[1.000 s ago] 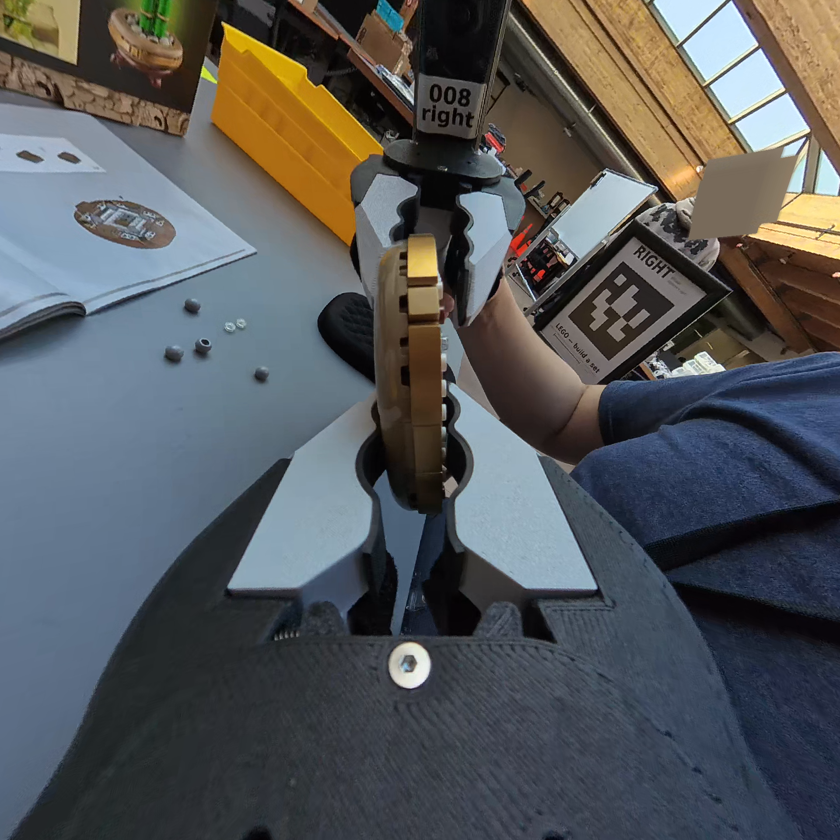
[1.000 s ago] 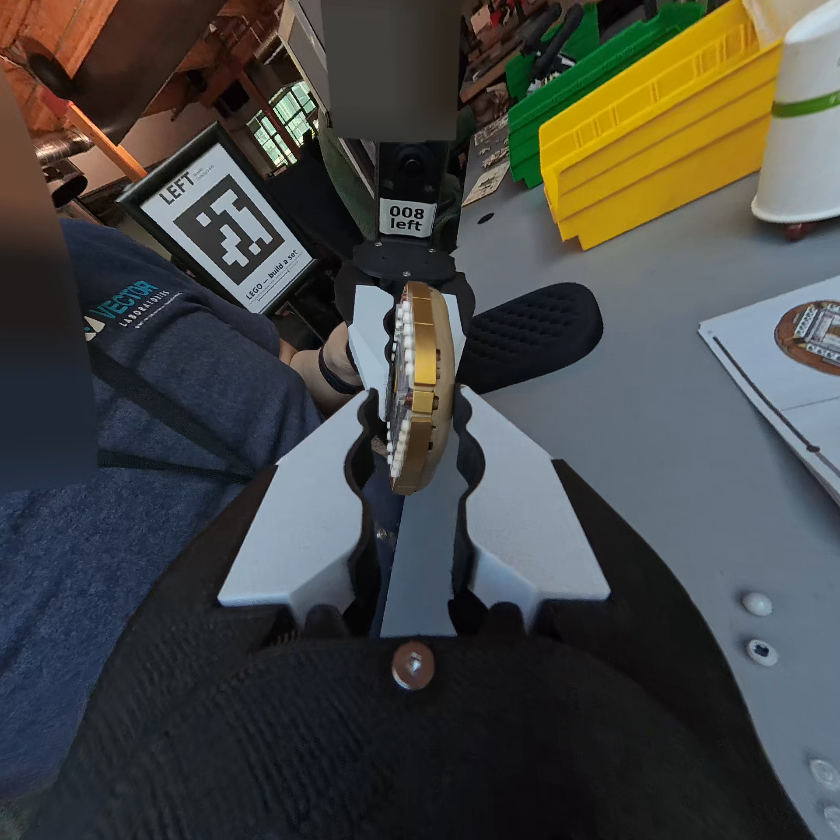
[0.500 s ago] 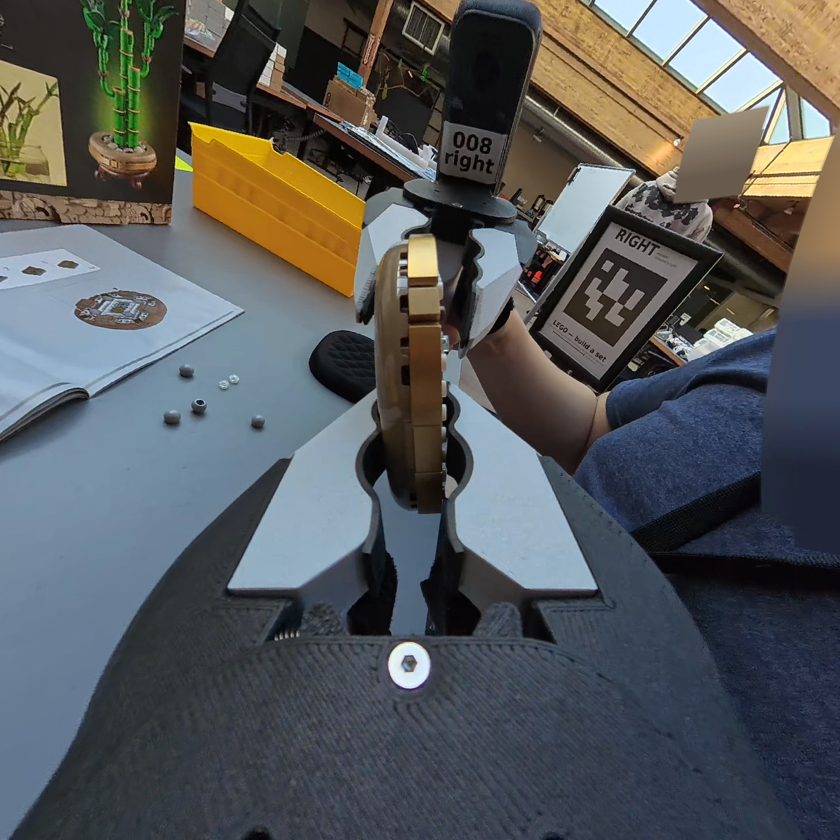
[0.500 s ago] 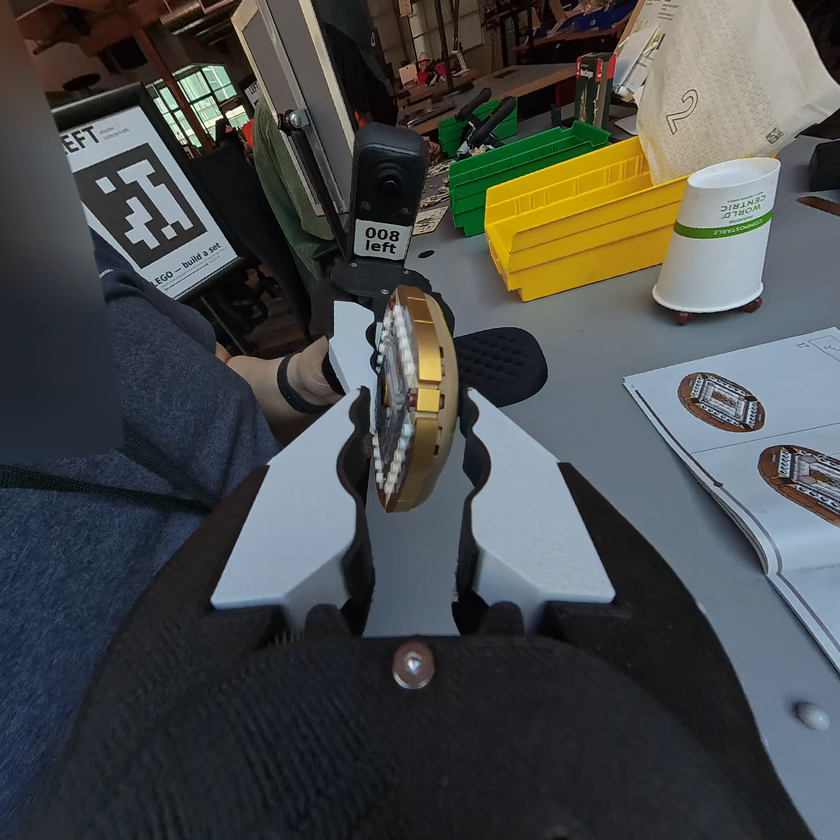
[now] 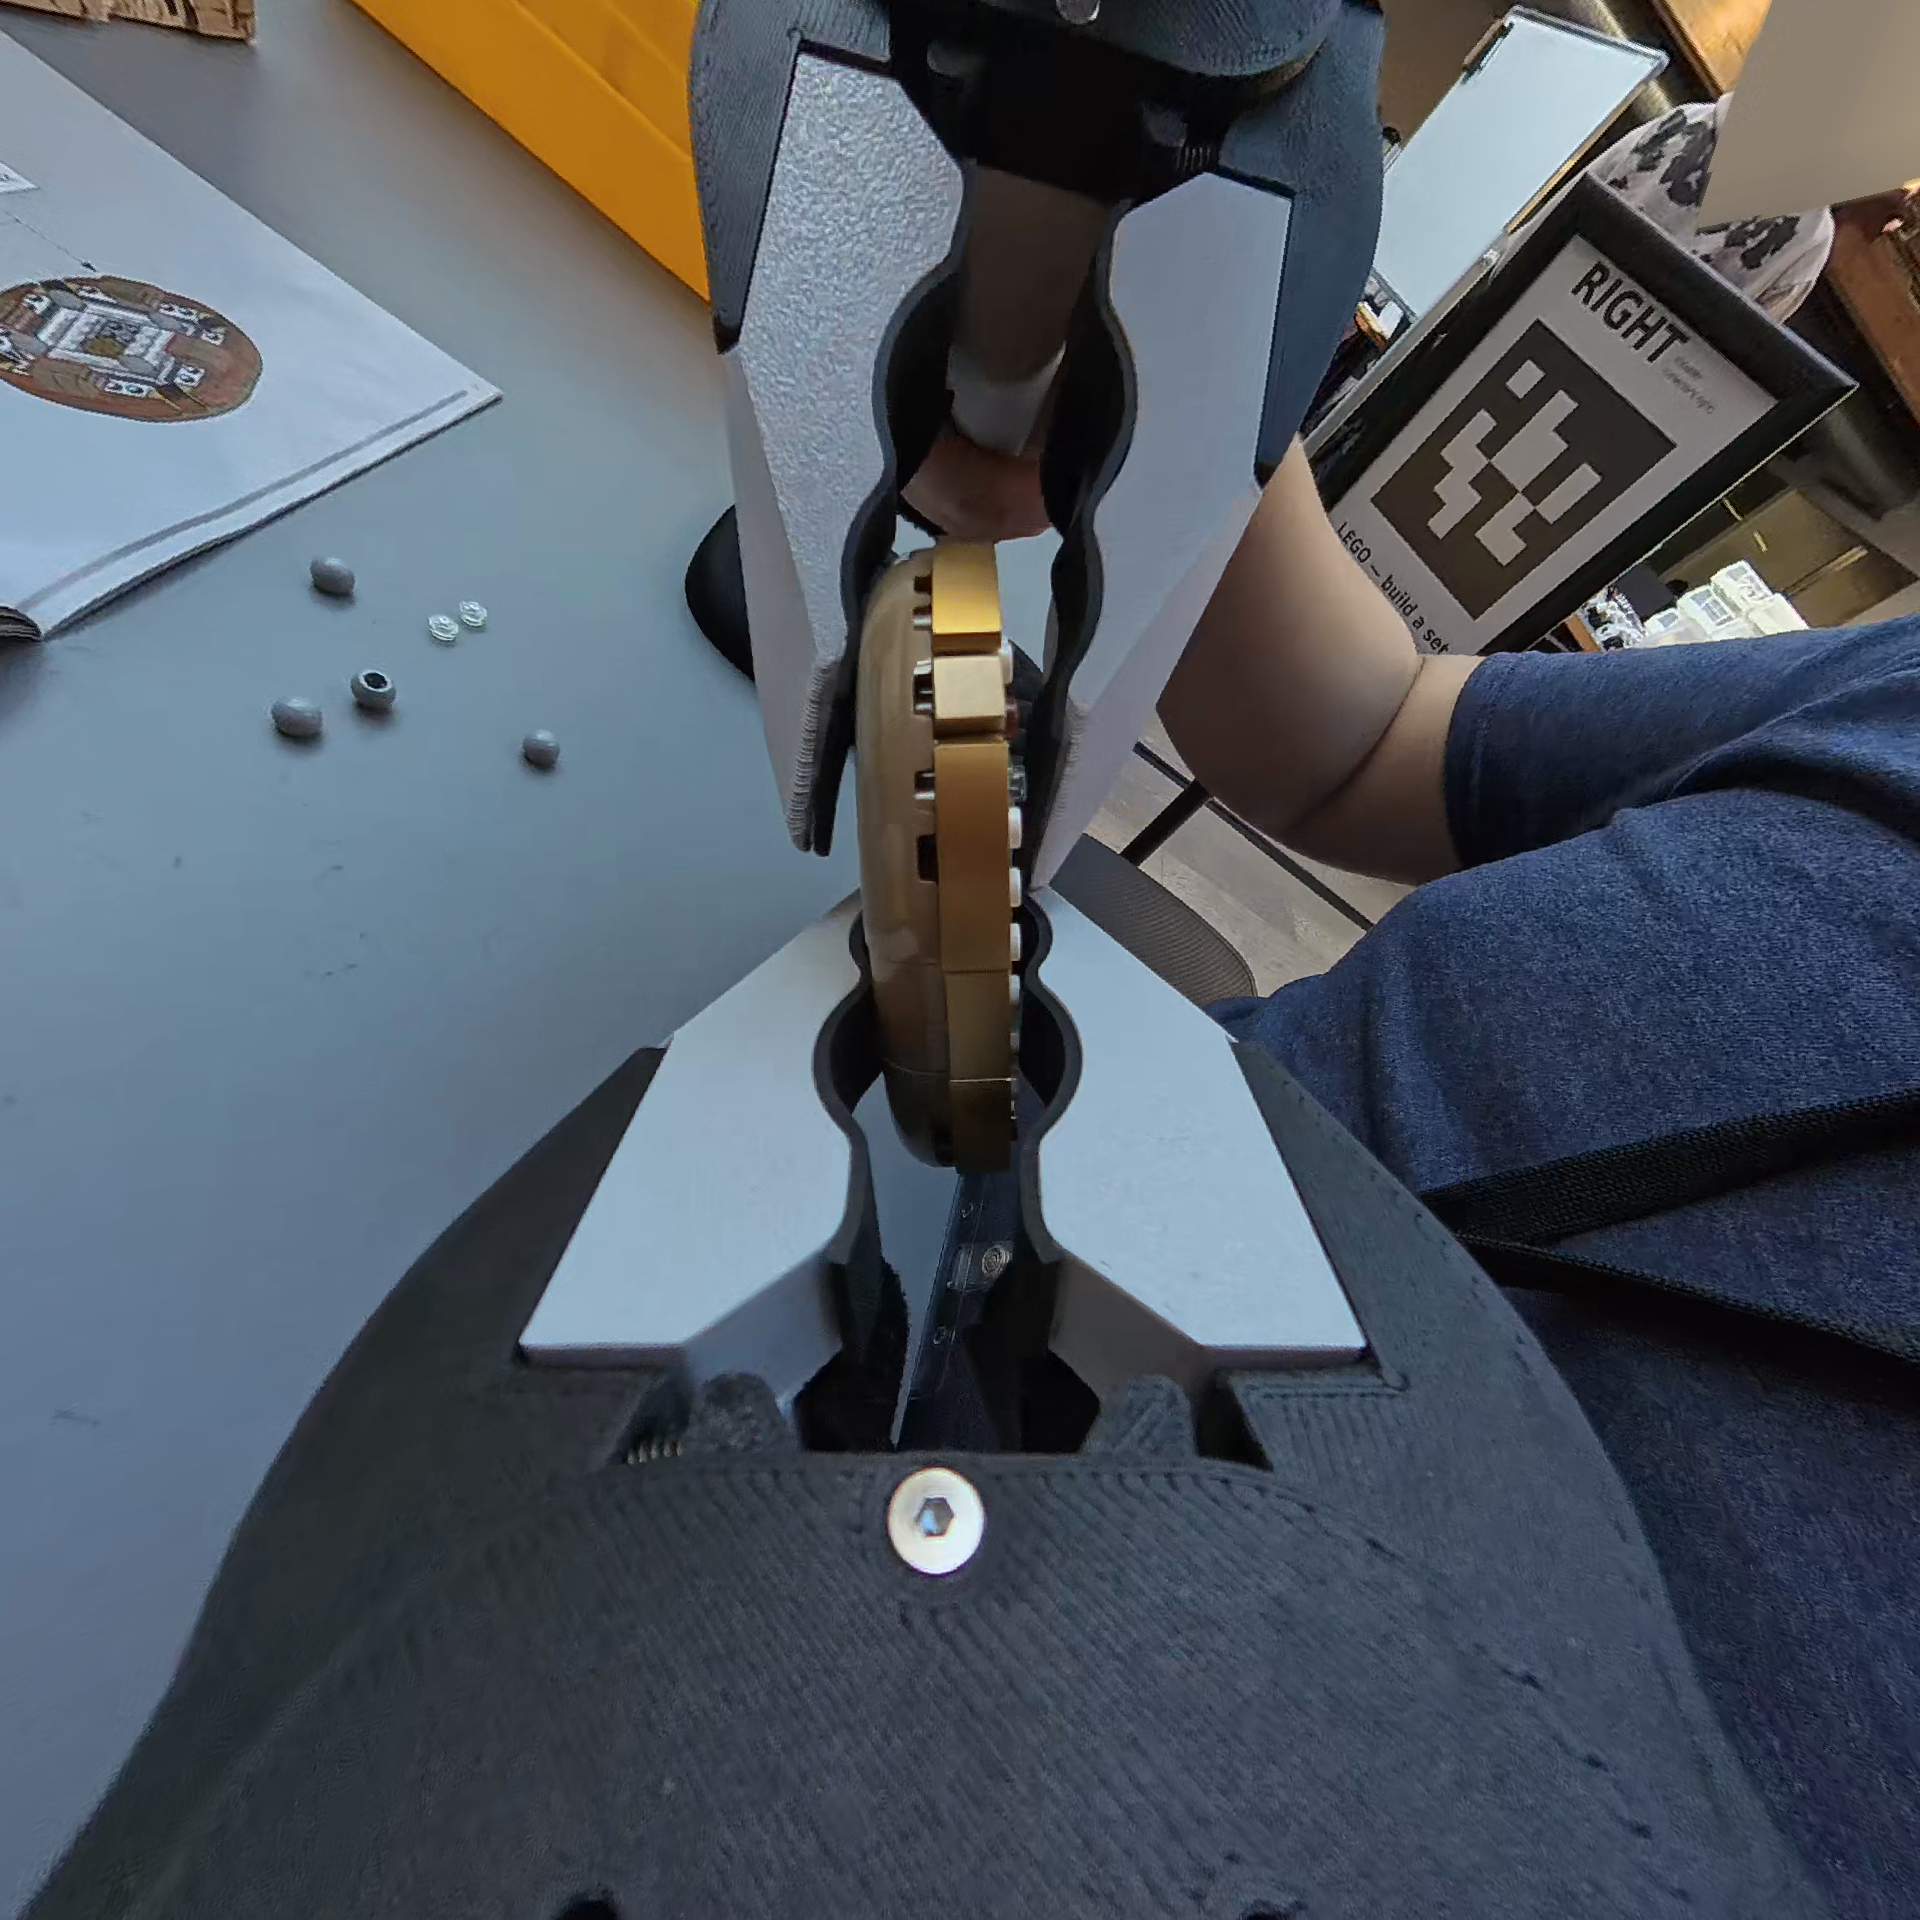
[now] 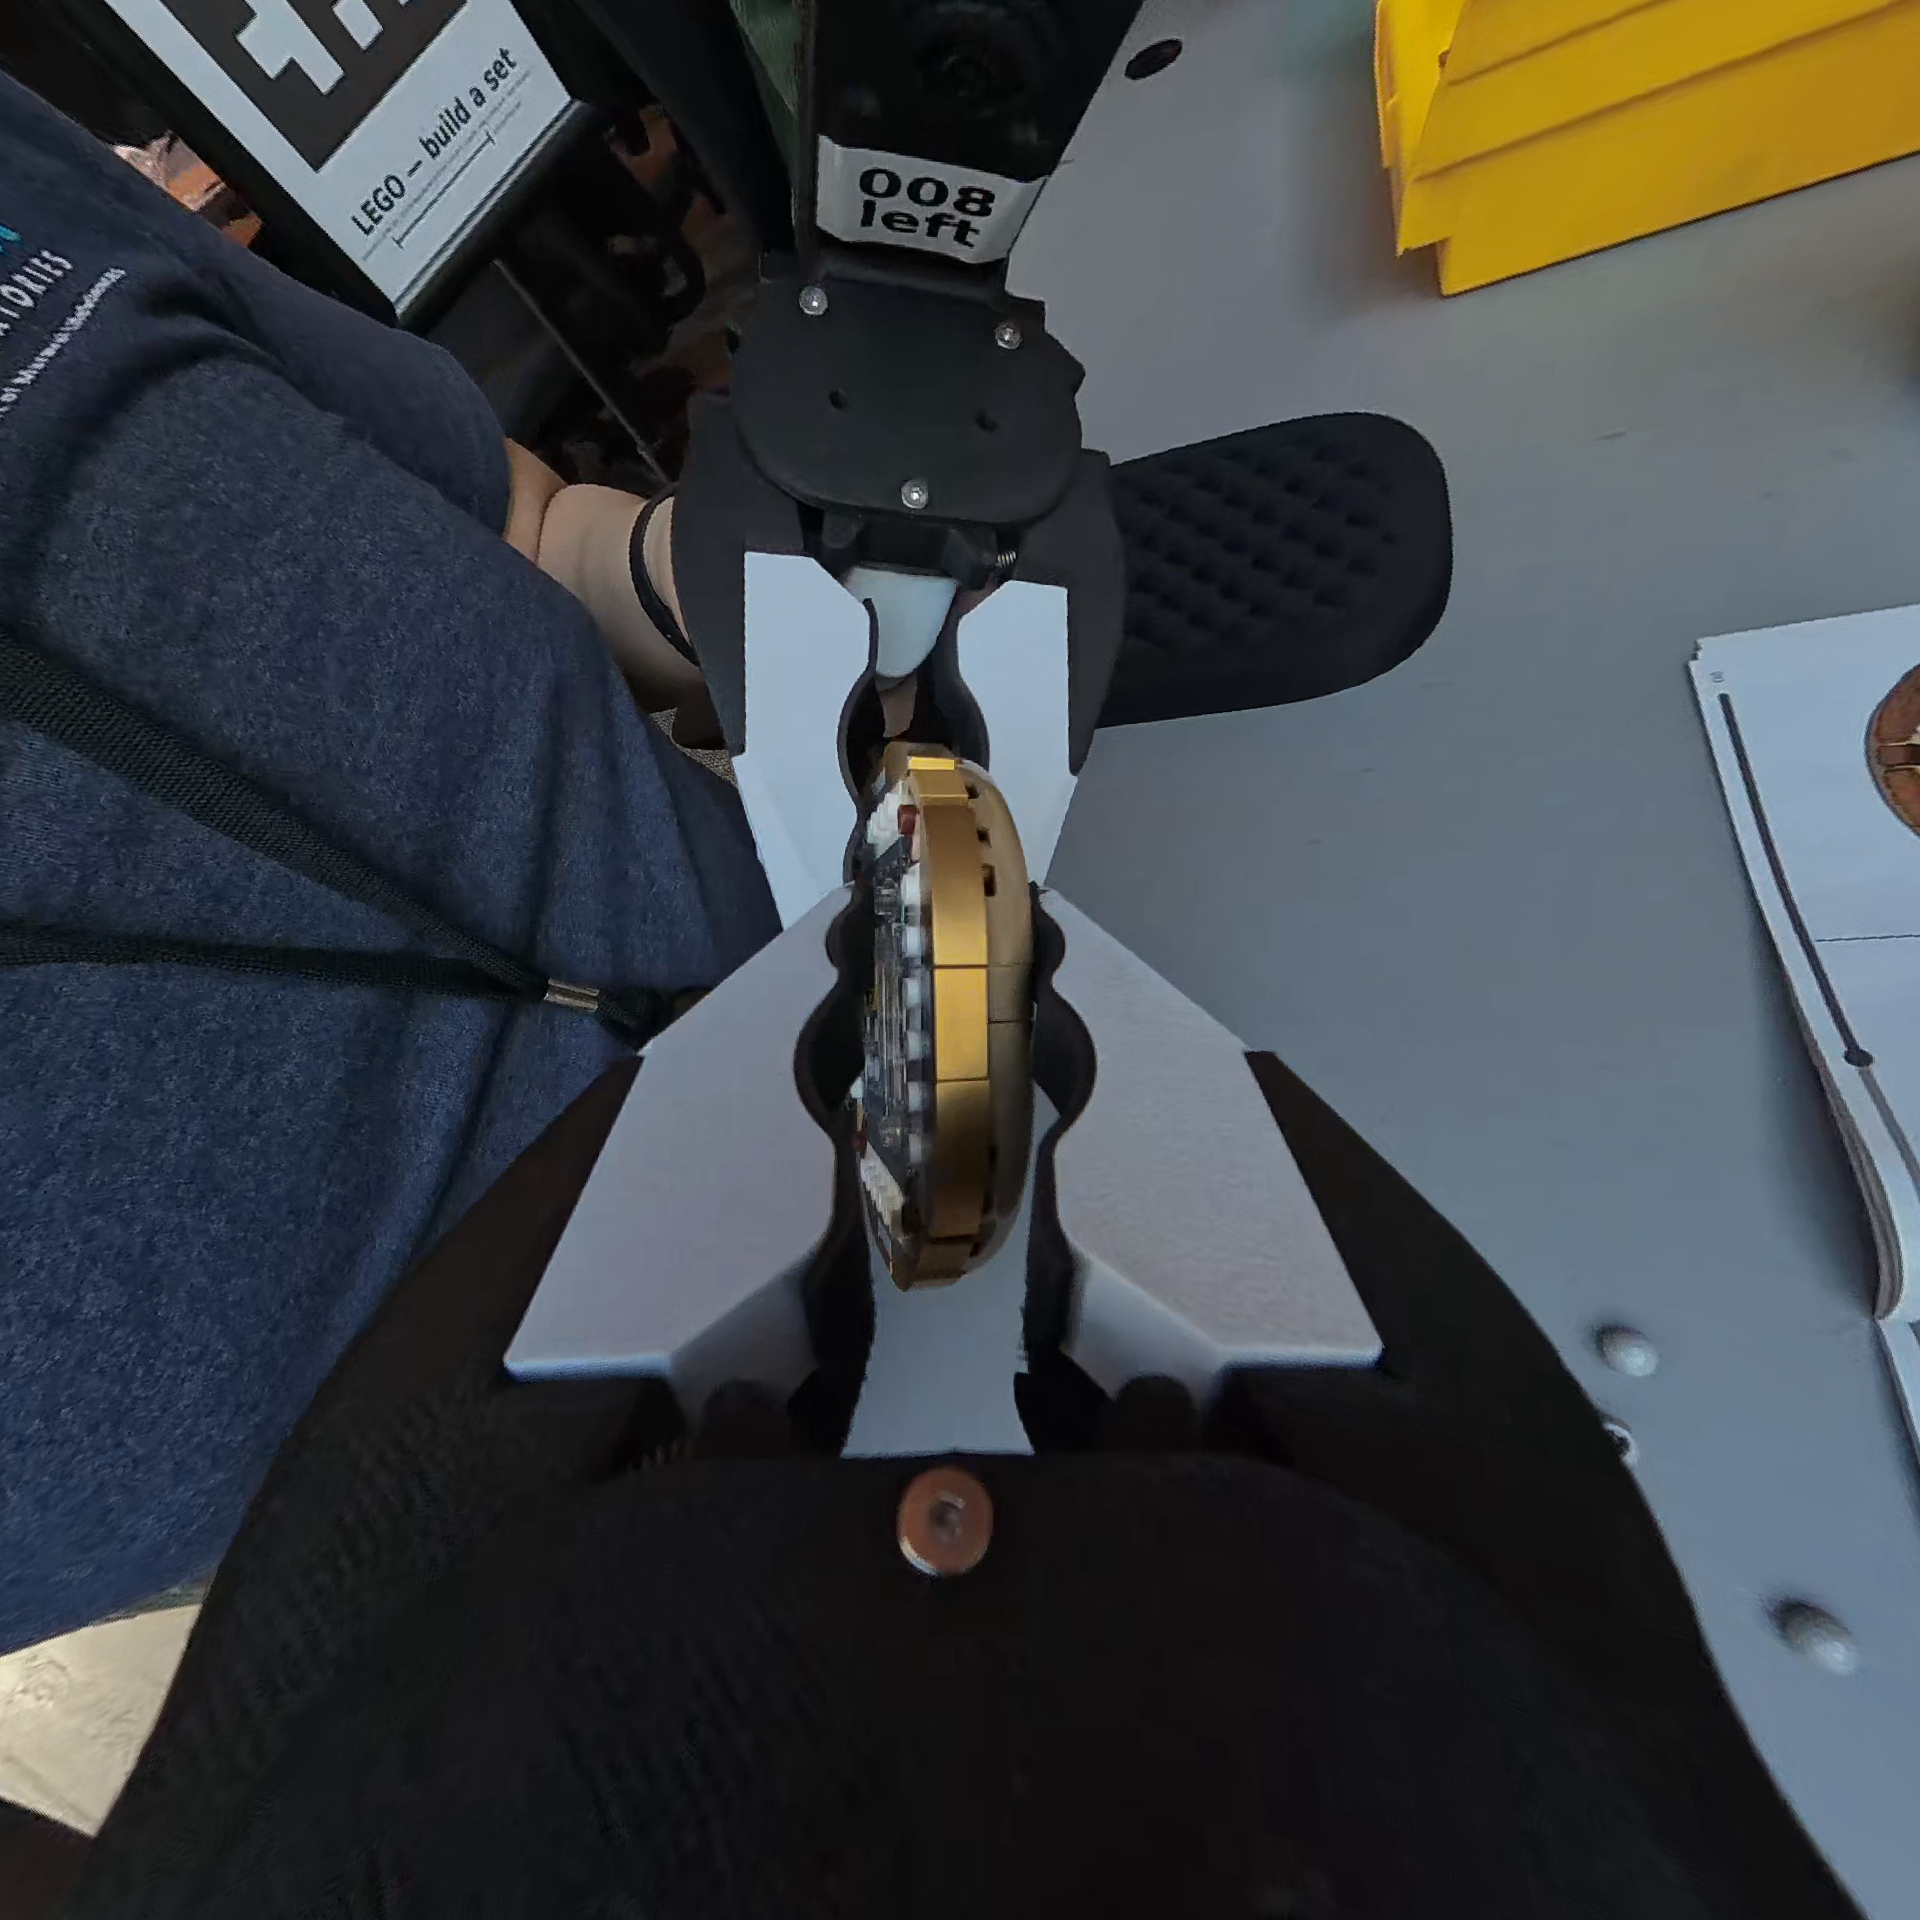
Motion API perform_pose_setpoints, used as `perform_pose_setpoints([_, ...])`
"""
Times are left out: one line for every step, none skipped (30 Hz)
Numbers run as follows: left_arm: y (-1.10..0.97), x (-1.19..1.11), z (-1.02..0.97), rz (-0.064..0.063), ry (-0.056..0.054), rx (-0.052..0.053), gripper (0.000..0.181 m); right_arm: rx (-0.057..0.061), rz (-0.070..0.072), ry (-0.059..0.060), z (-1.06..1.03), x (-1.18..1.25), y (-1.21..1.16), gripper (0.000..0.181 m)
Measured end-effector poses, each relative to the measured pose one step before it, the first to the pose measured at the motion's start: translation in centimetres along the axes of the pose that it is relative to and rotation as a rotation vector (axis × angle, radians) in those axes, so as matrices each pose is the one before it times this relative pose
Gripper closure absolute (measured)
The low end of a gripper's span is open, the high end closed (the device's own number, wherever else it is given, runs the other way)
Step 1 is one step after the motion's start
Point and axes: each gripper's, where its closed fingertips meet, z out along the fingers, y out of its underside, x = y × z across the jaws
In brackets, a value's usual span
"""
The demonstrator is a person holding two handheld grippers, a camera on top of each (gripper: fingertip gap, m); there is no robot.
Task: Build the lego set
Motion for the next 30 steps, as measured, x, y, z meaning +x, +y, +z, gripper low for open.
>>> perform_pose_setpoints([0.061,-0.107,-0.055,-0.0029,-0.001,-0.0015,0.162,0.0003,0.0134,-0.006,0.072,0.087,-0.054,0.154])
perform_pose_setpoints([0.058,-0.1,-0.048,-0.0041,-0.0001,-0.0012,0.162,0.0081,0.0142,-0.0047,0.017,0.071,-0.131,0.154])
perform_pose_setpoints([-0.003,-0.055,-0.043,-0.0033,0.0014,0.0014,0.162,0.0097,0.0111,-0.0047,-0.024,0.043,-0.123,0.153])
perform_pose_setpoints([-0.017,-0.017,-0.043,-0.0016,0.0019,0.0019,0.162,0.0114,0.0064,-0.0011,-0.05,0.081,-0.128,0.155])
perform_pose_setpoints([-0.014,-0.011,-0.029,0.0004,0.0008,0.0011,0.162,0.007,0.0025,-0.0055,-0.025,0.004,-0.027,0.155])
perform_pose_setpoints([0.025,-0.035,0.024,0.0019,-0.0008,-0.0026,0.162,0.0025,-0.0031,-0.0037,-0.002,-0.003,0.014,0.155])
perform_pose_setpoints([0.038,-0.032,0.034,0.0044,-0.0018,-0.003,0.162,0.0024,-0.0047,-0.0015,0.004,0.008,0.016,0.156])
perform_pose_setpoints([0.017,-0.071,0.001,0.0036,-0.0041,-0.0032,0.162,0.0012,0.0039,-0.0014,-0.002,0.021,0.043,0.156])
perform_pose_setpoints([0.028,-0.106,0.003,0.0039,-0.0066,-0.0041,0.162,-0.0002,0.0103,-0.0013,0.011,0.035,0.028,0.157])
perform_pose_setpoints([0.048,-0.103,-0.014,0.0041,-0.0067,-0.0061,0.162,-0.003,0.0065,0.0006,0.026,0.044,0.046,0.157])
perform_pose_setpoints([0.059,-0.057,-0.007,0.0022,-0.003,-0.0062,0.162,-0.0011,-0.0047,0.0021,0.026,0.005,0.04,0.157])
perform_pose_setpoints([0.092,-0.007,0.024,0.0012,0.0,-0.0069,0.162,-0.0067,-0.003,0.0005,0.014,-0.019,0.108,0.158])
perform_pose_setpoints([0.077,-0.007,0.041,0.0009,-0.0003,-0.005,0.162,-0.0096,0.0014,0.0008,0.027,-0.021,0.1,0.158])
perform_pose_setpoints([0.028,0.007,0.017,0.0005,0.0011,-0.0012,0.162,-0.0058,-0.0028,0.0025,0.013,-0.017,0.06,0.158])
perform_pose_setpoints([0.026,0.057,0.007,-0.0021,0.0048,-0.0006,0.162,-0.002,-0.001,-0.0003,0.01,-0.031,0.031,0.158])
perform_pose_setpoints([0.034,0.022,0.021,-0.004,0.0035,-0.0004,0.162,-0.0017,0.0044,-0.0031,0.016,-0.01,0.047,0.158])
perform_pose_setpoints([0.022,-0.068,0.007,-0.0036,-0.0011,0.001,0.162,0.0021,0.0042,-0.0022,0.025,0.049,0.02,0.158])
perform_pose_setpoints([0.037,-0.068,0.01,-0.0027,-0.0014,0.0002,0.162,0.0035,0.0078,-0.0034,0.043,0.078,0.032,0.158])
perform_pose_setpoints([0.043,-0.017,0.018,-0.0039,0.003,-0.0007,0.162,0.0038,0.0132,-0.0065,0.047,0.063,0.051,0.157])
perform_pose_setpoints([-0.05,0.042,-0.007,-0.0055,0.0065,0.0063,0.162,0.0121,0.0064,-0.009,0.008,-0.003,-0.064,0.157])
perform_pose_setpoints([-0.197,0.178,-0.047,-0.0071,0.0146,0.0146,0.162,0.021,-0.0087,-0.0036,-0.059,-0.03,-0.171,0.155])
perform_pose_setpoints([-0.259,0.198,-0.108,-0.0127,0.0197,0.0181,0.162,0.0125,-0.0106,0.0195,-0.167,0.264,-0.046,0.135])
perform_pose_setpoints([-0.265,0.122,-0.174,-0.0162,0.0183,0.0201,0.162,0.0056,-0.0047,0.0251,-0.311,0.338,0.07,0.123])
perform_pose_setpoints([-0.285,-0.037,-0.239,-0.0189,0.0114,0.0239,0.162,0.0146,-0.0058,0.0044,-0.455,0.006,0.018,0.127])
perform_pose_setpoints([-0.254,-0.146,-0.284,-0.0182,0.0042,0.0229,0.162,0.0352,-0.0018,-0.0046,-0.556,-0.152,-0.196,0.13])
perform_pose_setpoints([-0.202,-0.191,-0.303,-0.013,-0.0003,0.0204,0.162,0.0471,0.0092,-0.0058,-0.6,-0.109,-0.311,0.133])
perform_pose_setpoints([-0.176,-0.189,-0.295,-0.0074,-0.0046,0.0177,0.162,0.0458,0.0219,-0.0045,-0.603,-0.005,-0.257,0.137])
perform_pose_setpoints([-0.17,-0.144,-0.249,0.0006,-0.0061,0.0154,0.162,0.0349,0.0273,-0.0044,-0.555,0.063,-0.09,0.14])
perform_pose_setpoints([-0.109,-0.058,-0.163,0.0036,-0.0046,0.0101,0.162,0.0258,0.0256,0.0022,-0.439,0.205,0.011,0.143])
perform_pose_setpoints([-0.063,-0.043,-0.081,0.004,-0.0043,0.0034,0.162,0.0193,0.0223,0.0013,-0.304,0.197,0.067,0.147])
